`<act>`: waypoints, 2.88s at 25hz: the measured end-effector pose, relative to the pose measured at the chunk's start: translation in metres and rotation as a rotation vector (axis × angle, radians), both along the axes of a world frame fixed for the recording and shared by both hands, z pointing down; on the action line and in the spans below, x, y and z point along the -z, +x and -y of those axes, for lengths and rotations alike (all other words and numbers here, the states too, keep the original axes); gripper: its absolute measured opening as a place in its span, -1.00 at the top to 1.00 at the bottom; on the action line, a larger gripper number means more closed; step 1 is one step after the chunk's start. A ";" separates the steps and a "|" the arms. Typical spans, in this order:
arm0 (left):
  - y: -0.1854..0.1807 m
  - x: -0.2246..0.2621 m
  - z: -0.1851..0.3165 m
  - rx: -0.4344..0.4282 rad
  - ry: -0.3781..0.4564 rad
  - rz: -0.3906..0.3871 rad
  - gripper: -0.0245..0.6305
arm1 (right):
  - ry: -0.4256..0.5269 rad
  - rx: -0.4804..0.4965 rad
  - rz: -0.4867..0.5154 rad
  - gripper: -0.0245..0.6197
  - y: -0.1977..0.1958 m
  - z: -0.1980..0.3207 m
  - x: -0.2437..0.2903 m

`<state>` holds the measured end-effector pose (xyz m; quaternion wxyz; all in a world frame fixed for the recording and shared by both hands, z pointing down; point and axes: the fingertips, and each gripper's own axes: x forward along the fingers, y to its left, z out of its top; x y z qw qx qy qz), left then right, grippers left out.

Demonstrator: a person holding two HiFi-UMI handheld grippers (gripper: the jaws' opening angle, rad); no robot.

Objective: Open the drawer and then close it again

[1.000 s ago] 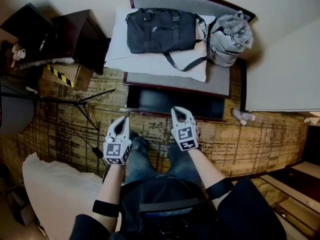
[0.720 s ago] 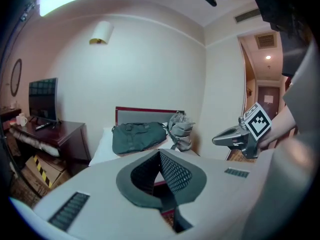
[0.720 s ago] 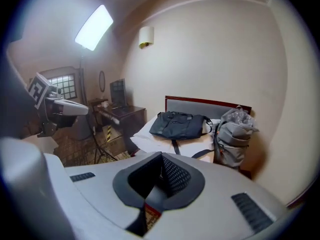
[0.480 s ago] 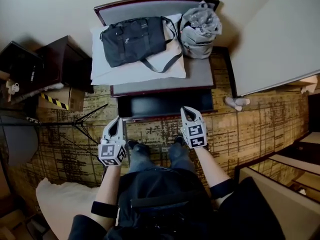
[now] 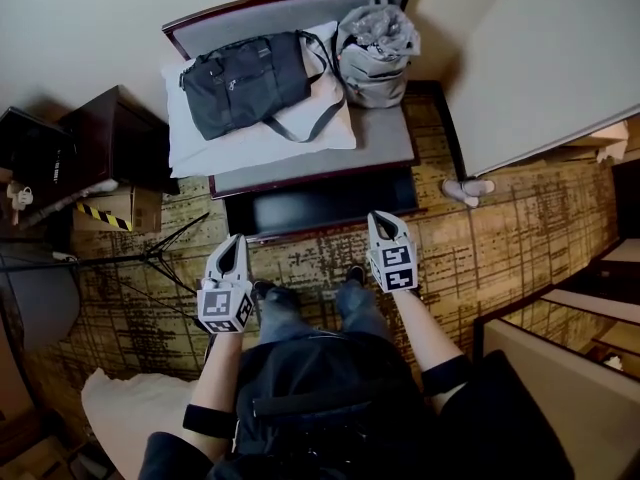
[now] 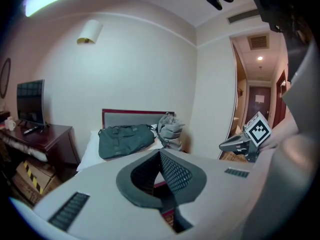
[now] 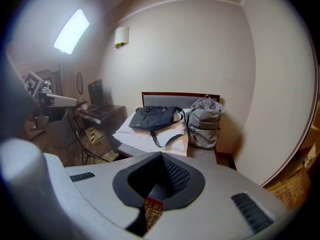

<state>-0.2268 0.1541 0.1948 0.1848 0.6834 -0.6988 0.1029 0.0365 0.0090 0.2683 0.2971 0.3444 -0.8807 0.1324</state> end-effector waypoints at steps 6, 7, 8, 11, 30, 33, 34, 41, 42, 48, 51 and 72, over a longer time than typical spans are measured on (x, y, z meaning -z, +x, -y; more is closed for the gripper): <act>0.009 0.001 0.001 -0.024 -0.013 0.018 0.92 | -0.007 0.012 -0.018 0.91 0.005 -0.007 -0.007; 0.010 0.001 0.001 -0.029 -0.019 0.018 0.92 | -0.013 0.010 -0.018 0.91 0.005 -0.009 -0.008; 0.011 0.000 0.002 -0.033 -0.025 0.018 0.92 | -0.020 0.007 -0.018 0.91 0.006 -0.010 -0.010; 0.015 -0.005 0.002 -0.044 -0.039 0.013 0.92 | -0.032 0.003 -0.021 0.91 0.008 -0.014 -0.015; 0.069 -0.042 0.027 -0.255 -0.113 0.014 0.92 | -0.297 -0.140 -0.188 0.91 0.082 -0.062 -0.150; 0.085 -0.065 0.028 -0.300 -0.132 -0.005 0.92 | -0.381 -0.166 -0.213 0.91 0.092 -0.078 -0.193; 0.091 -0.073 0.029 -0.315 -0.138 -0.013 0.92 | -0.409 -0.175 -0.217 0.91 0.094 -0.082 -0.208; 0.134 -0.155 0.052 -0.398 -0.169 -0.033 0.92 | -0.549 -0.239 -0.240 0.91 0.099 -0.095 -0.314; 0.141 -0.166 0.055 -0.406 -0.166 -0.032 0.92 | -0.561 -0.240 -0.247 0.91 0.100 -0.097 -0.330; 0.175 -0.226 0.075 -0.419 -0.162 -0.025 0.92 | -0.645 -0.245 -0.263 0.91 0.101 -0.104 -0.422; 0.188 -0.252 0.084 -0.416 -0.151 -0.054 0.92 | -0.673 -0.263 -0.251 0.91 0.098 -0.102 -0.464; 0.173 -0.380 0.098 -0.343 -0.217 -0.100 0.92 | -0.486 -0.189 -0.192 0.92 0.047 -0.025 -0.567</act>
